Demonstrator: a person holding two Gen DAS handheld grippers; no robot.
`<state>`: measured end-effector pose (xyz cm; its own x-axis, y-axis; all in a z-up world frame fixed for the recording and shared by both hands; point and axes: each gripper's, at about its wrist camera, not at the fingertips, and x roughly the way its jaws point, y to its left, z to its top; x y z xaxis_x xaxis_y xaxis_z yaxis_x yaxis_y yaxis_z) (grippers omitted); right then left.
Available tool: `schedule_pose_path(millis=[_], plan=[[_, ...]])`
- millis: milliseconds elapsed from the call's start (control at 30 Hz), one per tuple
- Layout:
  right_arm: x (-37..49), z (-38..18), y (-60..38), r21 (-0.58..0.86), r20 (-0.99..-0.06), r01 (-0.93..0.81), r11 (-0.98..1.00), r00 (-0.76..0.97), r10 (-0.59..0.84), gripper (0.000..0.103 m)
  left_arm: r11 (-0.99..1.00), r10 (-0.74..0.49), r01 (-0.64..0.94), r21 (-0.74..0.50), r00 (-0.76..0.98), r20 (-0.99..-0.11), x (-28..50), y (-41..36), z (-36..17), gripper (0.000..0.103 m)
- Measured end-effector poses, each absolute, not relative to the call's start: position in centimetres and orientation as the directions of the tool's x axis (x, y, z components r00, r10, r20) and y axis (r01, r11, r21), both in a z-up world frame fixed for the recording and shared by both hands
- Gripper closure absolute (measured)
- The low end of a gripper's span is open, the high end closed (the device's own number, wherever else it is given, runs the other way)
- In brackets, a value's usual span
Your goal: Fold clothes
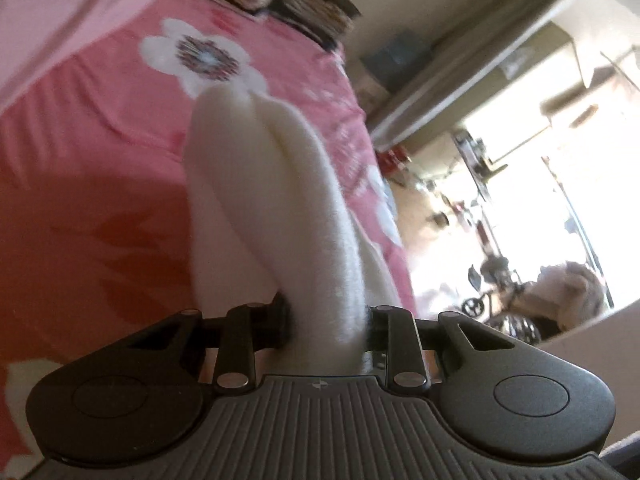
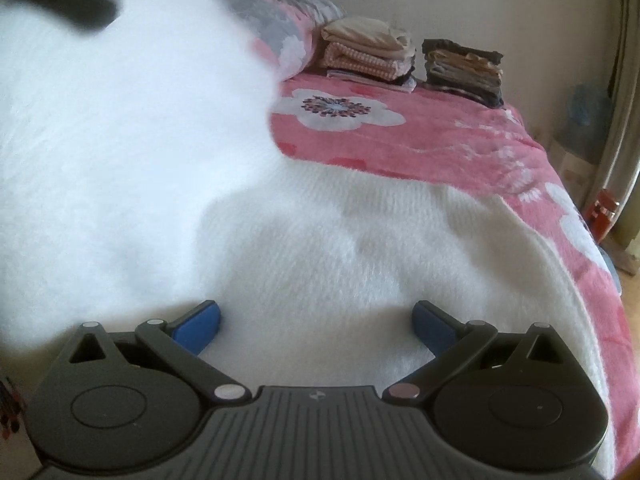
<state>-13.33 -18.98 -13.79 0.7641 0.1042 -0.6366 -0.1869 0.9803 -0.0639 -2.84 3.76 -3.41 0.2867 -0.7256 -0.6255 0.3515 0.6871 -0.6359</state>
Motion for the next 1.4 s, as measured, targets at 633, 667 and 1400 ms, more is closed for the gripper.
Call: schedule_pose_path(millis=[633,667,1400], plan=[[-17.4,-13.2,-22.4,-0.044,-0.604,-0.216,0.975,0.783,0.146,0.000,0.604,-0.777,0.252,-0.756,-0.023,-0.629,0.4,-7.5,-12.6,0.055],[-17.7,-13.0,-22.5,-0.033,-0.610,-0.207,0.978,0.779,0.144,0.000,0.590,-0.791,0.224,-0.776,-0.033,-0.611,0.6,-7.4,-12.9,0.048],[-22.3,-7.8,-31.0,0.514,-0.553,-0.082,0.854,0.729,0.403,0.000,0.549,-0.836,0.371,-0.749,0.222,-0.502,-0.8,3.1,-7.2,0.021]])
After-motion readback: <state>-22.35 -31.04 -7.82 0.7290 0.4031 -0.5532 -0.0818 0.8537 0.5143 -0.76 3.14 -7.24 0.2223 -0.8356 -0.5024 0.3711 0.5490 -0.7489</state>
